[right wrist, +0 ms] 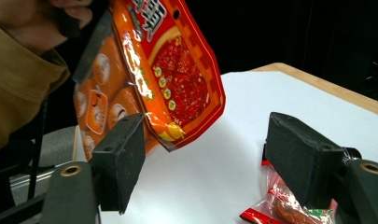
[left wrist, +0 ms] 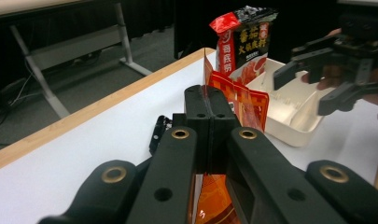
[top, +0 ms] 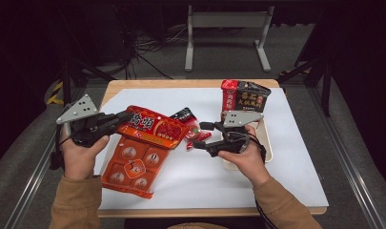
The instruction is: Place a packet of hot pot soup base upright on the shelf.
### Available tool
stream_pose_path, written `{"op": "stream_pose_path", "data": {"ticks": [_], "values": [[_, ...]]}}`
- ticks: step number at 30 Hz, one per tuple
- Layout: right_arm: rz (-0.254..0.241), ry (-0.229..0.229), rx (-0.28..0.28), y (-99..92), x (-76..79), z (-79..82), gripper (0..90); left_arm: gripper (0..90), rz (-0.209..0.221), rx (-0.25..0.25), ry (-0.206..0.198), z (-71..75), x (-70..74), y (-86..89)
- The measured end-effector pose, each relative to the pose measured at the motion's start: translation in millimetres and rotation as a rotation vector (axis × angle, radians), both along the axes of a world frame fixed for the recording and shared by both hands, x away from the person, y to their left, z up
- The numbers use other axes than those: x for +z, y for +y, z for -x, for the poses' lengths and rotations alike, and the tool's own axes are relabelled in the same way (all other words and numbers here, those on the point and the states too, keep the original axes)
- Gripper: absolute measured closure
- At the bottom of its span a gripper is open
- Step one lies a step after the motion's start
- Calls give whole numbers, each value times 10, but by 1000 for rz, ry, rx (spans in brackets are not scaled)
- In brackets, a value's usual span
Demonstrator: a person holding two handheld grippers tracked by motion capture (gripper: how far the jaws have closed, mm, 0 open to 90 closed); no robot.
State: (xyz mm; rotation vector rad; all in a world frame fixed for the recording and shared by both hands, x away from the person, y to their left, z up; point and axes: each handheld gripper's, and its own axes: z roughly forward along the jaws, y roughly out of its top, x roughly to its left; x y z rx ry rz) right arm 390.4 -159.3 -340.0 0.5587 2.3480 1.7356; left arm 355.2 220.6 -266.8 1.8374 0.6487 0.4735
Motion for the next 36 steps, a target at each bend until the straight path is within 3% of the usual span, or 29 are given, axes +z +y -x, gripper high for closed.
{"op": "stream_pose_path", "data": {"ticks": [17,36], "values": [[-44,74,40,231,-164,-134,269,900,3,-32,-16,87,41,-35],[-62,97,142,602,-244,-152,362,900,4,-59,-28,125,59,-47]]}}
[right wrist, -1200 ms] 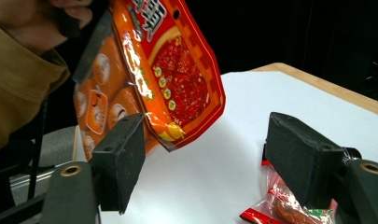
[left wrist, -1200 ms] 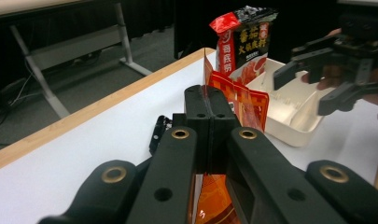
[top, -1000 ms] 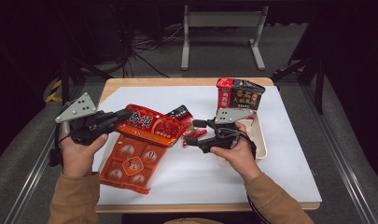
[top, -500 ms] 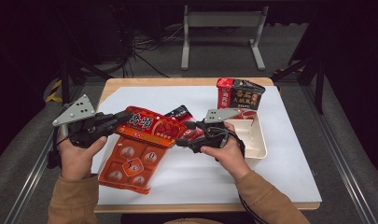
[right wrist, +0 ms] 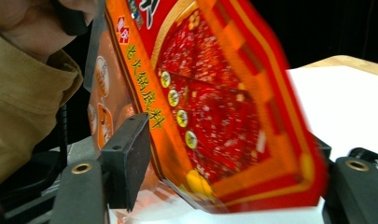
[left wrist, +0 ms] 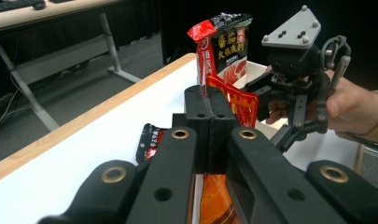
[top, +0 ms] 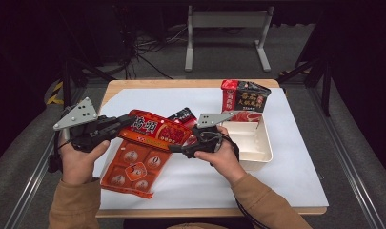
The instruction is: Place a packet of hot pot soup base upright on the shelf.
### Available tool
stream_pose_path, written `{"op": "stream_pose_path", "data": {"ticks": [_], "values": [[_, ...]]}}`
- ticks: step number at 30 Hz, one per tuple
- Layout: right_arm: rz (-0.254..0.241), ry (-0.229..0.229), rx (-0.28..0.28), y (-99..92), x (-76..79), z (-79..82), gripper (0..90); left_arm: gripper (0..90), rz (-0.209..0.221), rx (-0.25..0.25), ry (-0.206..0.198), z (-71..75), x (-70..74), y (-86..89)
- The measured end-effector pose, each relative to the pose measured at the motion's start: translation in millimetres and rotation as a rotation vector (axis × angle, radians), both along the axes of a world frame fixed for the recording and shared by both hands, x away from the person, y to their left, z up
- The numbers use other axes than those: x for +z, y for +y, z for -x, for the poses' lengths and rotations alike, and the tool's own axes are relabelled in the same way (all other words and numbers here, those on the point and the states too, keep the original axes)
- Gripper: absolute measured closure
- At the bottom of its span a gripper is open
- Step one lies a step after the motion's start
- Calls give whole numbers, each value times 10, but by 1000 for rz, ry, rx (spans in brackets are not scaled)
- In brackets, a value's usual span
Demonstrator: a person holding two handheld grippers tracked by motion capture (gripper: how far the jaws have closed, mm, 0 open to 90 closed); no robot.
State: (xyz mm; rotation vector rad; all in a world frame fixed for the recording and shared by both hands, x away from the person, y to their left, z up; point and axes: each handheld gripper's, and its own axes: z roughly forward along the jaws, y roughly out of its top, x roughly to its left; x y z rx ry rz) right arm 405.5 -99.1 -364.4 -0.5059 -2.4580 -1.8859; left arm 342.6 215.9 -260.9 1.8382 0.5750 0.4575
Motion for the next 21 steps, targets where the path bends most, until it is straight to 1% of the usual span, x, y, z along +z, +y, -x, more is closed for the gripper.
{"op": "stream_pose_path", "data": {"ticks": [4,7,8,9,10,11,14,16,17,21], "values": [[-16,-1,28,23,14,11,456,900,3,-6,3,-11,-4,8],[-27,-10,34,16,25,2,530,900,3,-5,1,-11,-4,18],[-34,-6,39,14,26,-3,553,900,2,-5,-1,-7,-2,16],[-34,-6,39,14,26,-3,553,900,2,-5,-1,-7,-2,16],[-51,2,50,12,28,-7,628,900,4,-6,1,-8,-3,13],[-51,2,50,12,28,-7,628,900,4,-6,1,-8,-3,13],[-57,-10,63,3,39,-3,721,900,5,-6,1,-9,-4,13],[-70,-6,76,-17,53,-4,797,900,8,-7,2,-11,-3,16],[-73,-12,79,-25,60,-6,804,900,7,-8,0,-13,-4,13],[-83,-24,108,-53,109,-2,883,900,6,-3,-6,0,5,2]]}}
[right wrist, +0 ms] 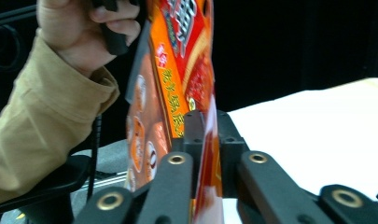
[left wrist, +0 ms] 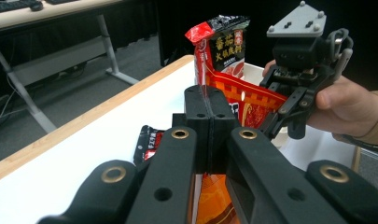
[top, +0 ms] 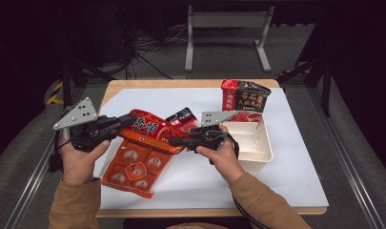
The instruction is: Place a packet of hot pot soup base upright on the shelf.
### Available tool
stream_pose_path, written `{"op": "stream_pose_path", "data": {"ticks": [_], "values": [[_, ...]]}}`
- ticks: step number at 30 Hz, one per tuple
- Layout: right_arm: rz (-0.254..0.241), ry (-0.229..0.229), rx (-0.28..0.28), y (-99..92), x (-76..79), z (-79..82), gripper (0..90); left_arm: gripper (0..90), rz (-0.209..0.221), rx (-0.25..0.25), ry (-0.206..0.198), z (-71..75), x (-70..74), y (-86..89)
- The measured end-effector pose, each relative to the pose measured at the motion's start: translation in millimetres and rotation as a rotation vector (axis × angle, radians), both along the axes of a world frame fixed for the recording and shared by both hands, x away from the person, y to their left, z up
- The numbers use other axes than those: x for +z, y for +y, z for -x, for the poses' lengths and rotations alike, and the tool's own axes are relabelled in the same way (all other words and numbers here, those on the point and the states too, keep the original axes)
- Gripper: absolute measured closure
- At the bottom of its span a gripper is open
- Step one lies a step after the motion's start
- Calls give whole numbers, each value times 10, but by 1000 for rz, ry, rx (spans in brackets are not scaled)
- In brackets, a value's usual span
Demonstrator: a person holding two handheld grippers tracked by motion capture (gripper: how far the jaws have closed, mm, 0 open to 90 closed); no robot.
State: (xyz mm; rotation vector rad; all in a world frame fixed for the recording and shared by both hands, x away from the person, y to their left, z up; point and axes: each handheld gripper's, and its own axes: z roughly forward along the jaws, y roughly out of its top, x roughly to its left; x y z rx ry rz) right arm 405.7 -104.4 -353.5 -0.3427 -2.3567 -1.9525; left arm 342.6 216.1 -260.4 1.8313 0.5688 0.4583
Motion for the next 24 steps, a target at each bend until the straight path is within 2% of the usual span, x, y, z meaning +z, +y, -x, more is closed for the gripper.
{"op": "stream_pose_path", "data": {"ticks": [10,18,24], "values": [[-18,-58,-2,-92,303,86,899,900,52,-17,-39,69,54,36],[11,-100,-11,-188,497,94,900,899,55,-28,-56,71,56,6],[36,-102,-7,-238,632,103,900,876,66,-39,-57,62,54,-11]]}}
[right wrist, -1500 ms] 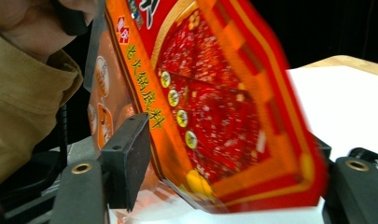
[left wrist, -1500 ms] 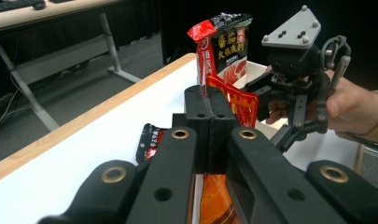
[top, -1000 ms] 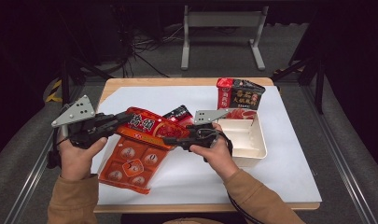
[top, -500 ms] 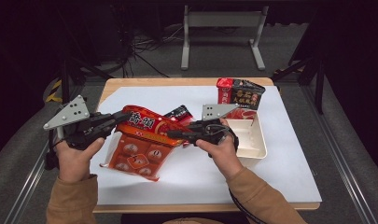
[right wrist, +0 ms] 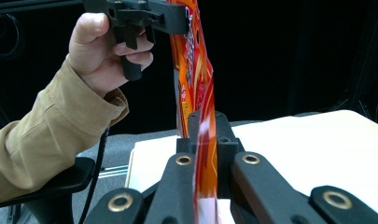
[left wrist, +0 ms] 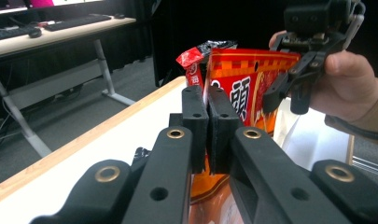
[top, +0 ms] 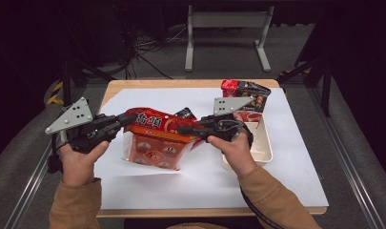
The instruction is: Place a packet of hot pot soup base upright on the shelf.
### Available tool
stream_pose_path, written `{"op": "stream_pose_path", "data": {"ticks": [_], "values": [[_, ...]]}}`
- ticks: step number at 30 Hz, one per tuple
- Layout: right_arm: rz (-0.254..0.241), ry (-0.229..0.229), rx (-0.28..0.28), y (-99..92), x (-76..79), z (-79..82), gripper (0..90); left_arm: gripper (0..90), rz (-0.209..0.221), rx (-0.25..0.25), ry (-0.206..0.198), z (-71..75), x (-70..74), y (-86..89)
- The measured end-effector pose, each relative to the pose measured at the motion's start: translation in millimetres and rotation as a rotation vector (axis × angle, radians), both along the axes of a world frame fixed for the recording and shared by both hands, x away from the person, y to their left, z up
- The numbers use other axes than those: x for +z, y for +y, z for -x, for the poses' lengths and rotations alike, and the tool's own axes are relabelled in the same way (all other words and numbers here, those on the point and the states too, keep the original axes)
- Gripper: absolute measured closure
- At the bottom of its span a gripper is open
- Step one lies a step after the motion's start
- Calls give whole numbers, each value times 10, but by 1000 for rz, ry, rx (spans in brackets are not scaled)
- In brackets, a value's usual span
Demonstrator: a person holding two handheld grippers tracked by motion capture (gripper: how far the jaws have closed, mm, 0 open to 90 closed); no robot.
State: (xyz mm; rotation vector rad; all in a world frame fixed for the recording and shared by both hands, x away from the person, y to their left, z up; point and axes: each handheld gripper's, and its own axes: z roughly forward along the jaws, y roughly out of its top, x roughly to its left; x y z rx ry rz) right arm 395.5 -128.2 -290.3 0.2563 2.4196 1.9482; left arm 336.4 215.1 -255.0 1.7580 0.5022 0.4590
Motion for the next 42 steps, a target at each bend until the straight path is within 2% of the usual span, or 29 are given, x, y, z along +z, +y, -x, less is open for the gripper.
{"op": "stream_pose_path", "data": {"ticks": [3,9,17,22,29,42], "values": [[17,-10,-1,-28,86,16,900,850,7,-7,1,-8,-2,-2],[49,-19,-22,-112,235,35,900,756,6,13,-2,-19,-4,-5],[80,-41,-69,-278,417,14,900,666,20,27,23,-51,-19,38],[117,-55,-108,-399,593,-26,900,638,20,48,40,-107,-59,66],[126,-50,-148,-572,759,-70,900,616,9,59,52,-160,-97,63],[154,-51,-205,-839,962,-93,899,603,-4,65,71,-209,-137,47]]}}
